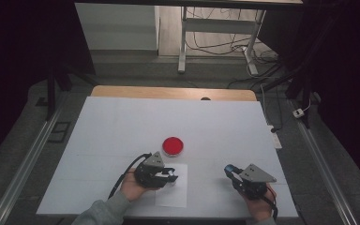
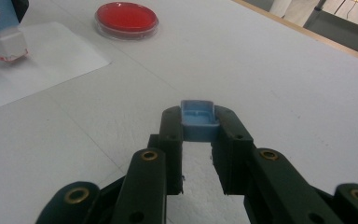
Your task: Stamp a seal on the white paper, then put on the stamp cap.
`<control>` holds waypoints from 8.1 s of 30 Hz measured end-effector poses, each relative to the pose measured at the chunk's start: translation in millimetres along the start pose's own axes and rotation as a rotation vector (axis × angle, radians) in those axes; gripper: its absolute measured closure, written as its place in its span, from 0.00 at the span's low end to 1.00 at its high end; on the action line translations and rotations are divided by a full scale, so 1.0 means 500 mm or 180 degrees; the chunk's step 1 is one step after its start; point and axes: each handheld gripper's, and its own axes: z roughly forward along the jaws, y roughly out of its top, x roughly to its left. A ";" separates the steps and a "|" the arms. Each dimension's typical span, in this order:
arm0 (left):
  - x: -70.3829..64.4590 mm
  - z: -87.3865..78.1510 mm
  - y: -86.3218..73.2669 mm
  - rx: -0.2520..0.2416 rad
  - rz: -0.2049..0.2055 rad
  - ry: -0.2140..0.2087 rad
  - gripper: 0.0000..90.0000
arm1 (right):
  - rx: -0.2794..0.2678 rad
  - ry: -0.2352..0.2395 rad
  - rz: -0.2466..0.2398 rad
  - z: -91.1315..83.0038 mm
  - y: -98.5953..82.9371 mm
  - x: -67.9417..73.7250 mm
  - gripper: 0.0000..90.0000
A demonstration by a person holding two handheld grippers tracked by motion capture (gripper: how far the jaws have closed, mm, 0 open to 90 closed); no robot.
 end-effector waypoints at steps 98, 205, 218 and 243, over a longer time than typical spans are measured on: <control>-0.006 -0.034 -0.006 -0.0344 -0.0113 0.0251 0.75 | -0.0027 0.0002 -0.0011 -0.002 0.002 -0.002 0.82; 0.021 -0.120 0.025 -0.0877 -0.0484 0.0067 0.74 | -0.0131 0.0409 -0.0021 0.063 0.042 0.072 0.82; 0.018 -0.114 0.033 -0.0895 -0.0485 0.0063 0.74 | -0.0149 0.0460 -0.0021 0.076 0.051 0.087 0.82; 0.005 -0.100 0.047 -0.0864 -0.0433 0.0002 0.74 | -0.0206 0.0558 -0.0203 0.109 0.080 0.139 0.82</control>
